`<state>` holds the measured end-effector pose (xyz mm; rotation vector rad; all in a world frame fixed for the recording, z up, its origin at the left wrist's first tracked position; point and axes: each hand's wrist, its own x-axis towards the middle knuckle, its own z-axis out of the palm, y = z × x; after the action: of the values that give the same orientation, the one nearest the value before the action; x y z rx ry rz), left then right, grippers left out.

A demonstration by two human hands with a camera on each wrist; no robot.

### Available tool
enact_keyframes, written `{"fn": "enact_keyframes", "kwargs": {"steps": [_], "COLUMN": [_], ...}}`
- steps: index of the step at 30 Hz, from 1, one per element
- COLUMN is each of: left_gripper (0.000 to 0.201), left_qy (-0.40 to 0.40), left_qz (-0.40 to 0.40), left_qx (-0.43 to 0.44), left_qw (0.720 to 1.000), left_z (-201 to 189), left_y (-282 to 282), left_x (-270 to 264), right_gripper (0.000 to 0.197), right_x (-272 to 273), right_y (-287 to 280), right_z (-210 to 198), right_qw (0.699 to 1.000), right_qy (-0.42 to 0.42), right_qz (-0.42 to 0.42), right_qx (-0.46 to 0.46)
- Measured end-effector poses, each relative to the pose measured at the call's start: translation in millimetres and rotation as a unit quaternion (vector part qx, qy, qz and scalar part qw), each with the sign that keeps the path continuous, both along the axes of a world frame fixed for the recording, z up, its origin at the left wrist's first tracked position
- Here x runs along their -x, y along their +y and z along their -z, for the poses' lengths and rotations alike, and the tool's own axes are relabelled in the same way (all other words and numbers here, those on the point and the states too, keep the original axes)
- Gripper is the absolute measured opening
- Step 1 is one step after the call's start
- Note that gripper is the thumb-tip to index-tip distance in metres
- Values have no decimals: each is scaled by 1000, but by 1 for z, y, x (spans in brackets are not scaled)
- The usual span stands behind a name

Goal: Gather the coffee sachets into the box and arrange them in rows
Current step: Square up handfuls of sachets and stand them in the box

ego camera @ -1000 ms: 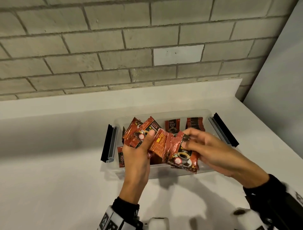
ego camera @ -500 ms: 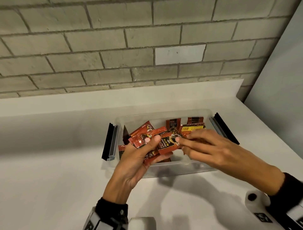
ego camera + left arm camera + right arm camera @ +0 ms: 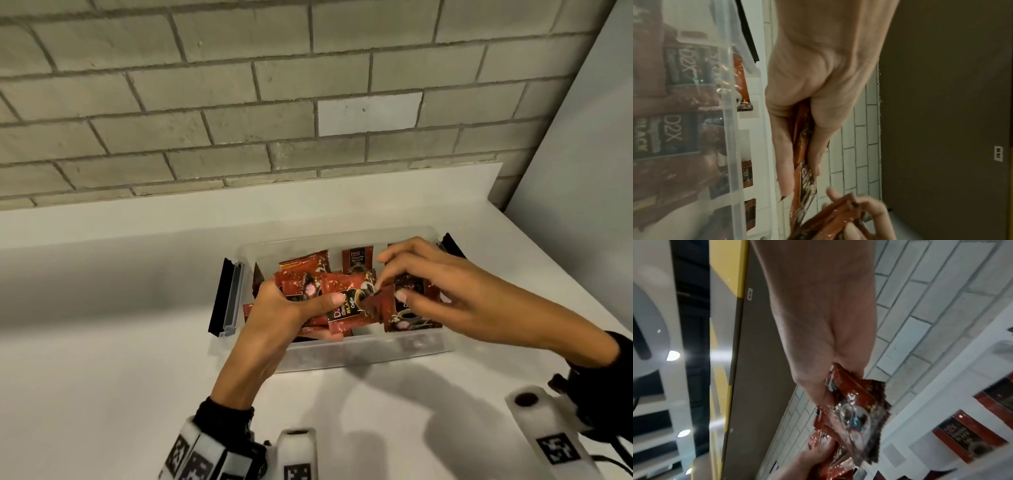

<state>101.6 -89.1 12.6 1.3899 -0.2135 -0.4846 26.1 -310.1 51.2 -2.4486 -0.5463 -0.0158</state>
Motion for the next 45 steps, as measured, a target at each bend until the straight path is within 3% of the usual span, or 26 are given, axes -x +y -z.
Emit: {"fn": "enact_keyframes", "kwargs": {"steps": [4,10,13,15,17,20,23,26,30,36,41,45], "left_gripper": [37,34,33,27,27,36,23,25,43,49,36,31], "left_qy": [-22,-8,22,43,53,43,55,75,76,99,99,123], "left_qz": [61,67,42,4,-44,-101,-108,-107,-143,-150,-137,-145], "left_qx": [-27,-28,9,39,69,107,160,209,235,265,281,290], "left_qw": [998,997,999,998,995,988,980,969,958,947,945,938], "left_z": [-5,-2,1,4,7,12,12,12,11,14,15,17], "left_y": [-5,-1,0,1,0,-6,-16,-25,-34,-36,-30,-21], "left_x": [2,1,0,0,0,3,9,13,18,19,17,13], "right_gripper": [23,22,20,19,23,34,31,25,30,25,18,31], "right_x": [-8,-14,-16,-17,-17,-18,-21,-24,-28,-27,-29,-35], "right_y": [9,14,12,11,10,13,22,34,42,49,43,32], "right_z": [2,1,4,5,9,17,22,25,26,36,38,33], "right_qw": [996,995,996,989,954,855,761,710,656,647,672,696], "right_qy": [40,63,79,126,189,288,342,352,357,356,316,275], "right_qz": [-19,-18,7,34,84,158,190,189,186,213,254,277], "right_qx": [77,80,33,-68,-219,-401,-518,-579,-639,-640,-620,-602]}}
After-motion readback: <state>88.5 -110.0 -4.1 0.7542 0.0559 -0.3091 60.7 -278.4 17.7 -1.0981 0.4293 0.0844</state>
